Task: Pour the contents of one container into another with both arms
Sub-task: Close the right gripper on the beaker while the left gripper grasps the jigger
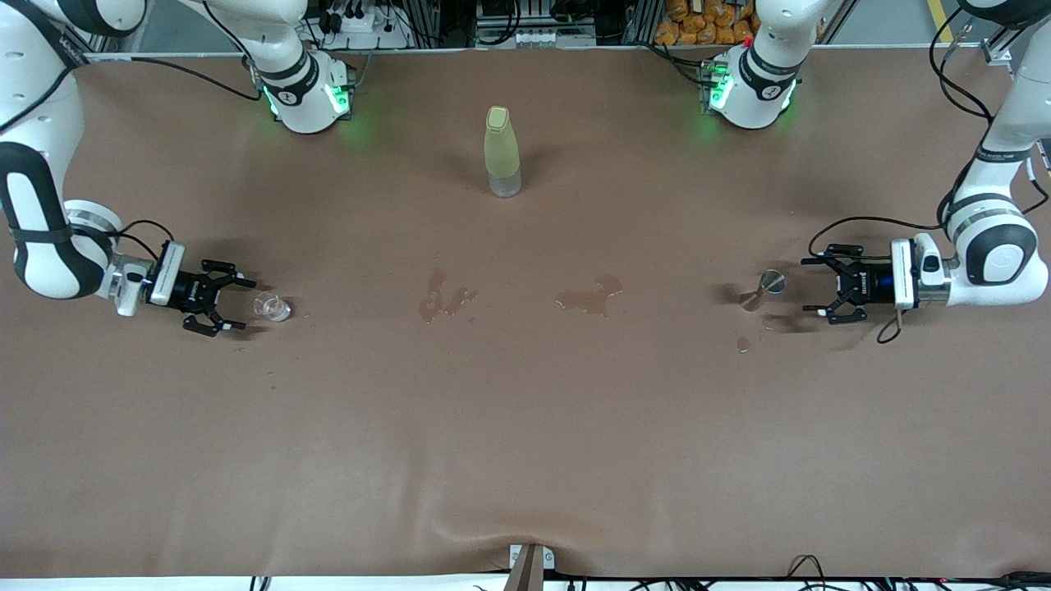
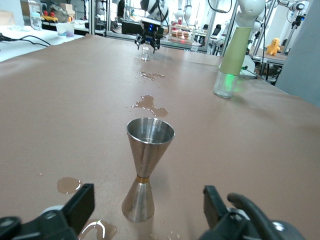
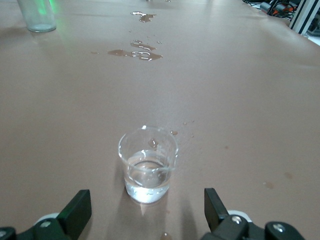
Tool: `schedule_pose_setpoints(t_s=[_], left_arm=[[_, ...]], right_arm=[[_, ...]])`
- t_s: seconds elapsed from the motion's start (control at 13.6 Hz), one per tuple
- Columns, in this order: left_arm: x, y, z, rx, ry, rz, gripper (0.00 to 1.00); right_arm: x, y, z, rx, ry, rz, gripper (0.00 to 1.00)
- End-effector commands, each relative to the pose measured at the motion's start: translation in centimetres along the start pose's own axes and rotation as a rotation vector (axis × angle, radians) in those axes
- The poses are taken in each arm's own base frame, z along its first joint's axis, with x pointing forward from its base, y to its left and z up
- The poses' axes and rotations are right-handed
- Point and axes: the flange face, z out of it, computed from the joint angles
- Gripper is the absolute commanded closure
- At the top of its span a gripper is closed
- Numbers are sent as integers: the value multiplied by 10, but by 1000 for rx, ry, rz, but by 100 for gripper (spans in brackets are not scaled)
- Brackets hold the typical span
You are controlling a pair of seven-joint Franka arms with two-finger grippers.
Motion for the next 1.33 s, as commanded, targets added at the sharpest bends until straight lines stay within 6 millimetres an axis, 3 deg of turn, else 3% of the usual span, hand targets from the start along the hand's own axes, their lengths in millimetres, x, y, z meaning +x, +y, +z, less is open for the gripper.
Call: schedule_pose_setpoints(t_s=[0.0, 0.22, 0.37, 0.66, 1.25], left_arm=[[-5, 3, 8, 30, 9, 23, 13], [-7, 4, 14, 35, 13, 13, 21], [-10, 6, 18, 39, 11, 4, 32], [-14, 9, 31, 49, 21, -16, 32], [-12, 1, 53, 66, 35, 1, 37]], right_arm=[[-17, -7, 9, -38, 44, -136, 0], [-25, -12, 21, -51, 73, -158, 0], [-30, -16, 34, -63, 103, -159, 0], [-37, -22, 61, -82, 154, -162, 0], [-44, -32, 78, -92, 221, -171, 0]])
